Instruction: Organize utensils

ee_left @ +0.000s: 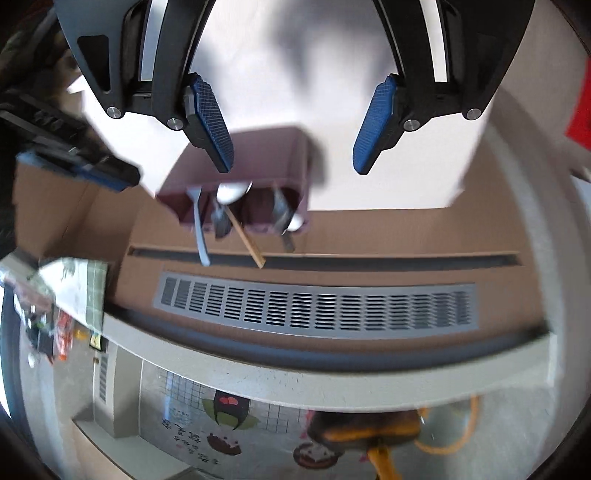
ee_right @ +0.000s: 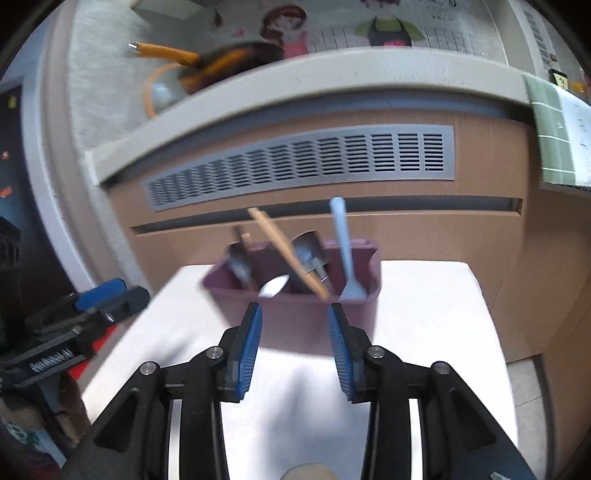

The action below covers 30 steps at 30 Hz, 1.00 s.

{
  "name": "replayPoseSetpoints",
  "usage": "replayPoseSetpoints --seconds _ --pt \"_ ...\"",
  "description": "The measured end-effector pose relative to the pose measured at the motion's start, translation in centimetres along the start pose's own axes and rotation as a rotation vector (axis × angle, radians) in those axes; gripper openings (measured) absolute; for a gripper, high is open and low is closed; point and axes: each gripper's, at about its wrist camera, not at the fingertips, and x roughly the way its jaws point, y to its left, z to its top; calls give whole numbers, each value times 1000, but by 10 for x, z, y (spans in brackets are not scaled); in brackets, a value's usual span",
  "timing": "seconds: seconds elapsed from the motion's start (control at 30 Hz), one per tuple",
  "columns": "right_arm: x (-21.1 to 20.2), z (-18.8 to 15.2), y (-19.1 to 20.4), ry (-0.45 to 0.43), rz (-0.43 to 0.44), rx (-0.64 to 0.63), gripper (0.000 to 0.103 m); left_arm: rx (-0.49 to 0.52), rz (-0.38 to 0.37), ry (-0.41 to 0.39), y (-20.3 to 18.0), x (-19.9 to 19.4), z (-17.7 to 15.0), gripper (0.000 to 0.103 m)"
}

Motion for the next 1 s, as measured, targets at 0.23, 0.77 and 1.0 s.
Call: replayPoseSetpoints --seconds 0.23,0.77,1.0 --pt "-69 -47 52 -32 -74 -74 37 68 102 -2 -14 -65 -47 70" --pt "-108 -86 70 -42 -155 -98 37 32 84 -10 -21 -107 -64 70" --pt "-107 -86 66 -34 -152 -89 37 25 69 17 -21 -103 -64 70"
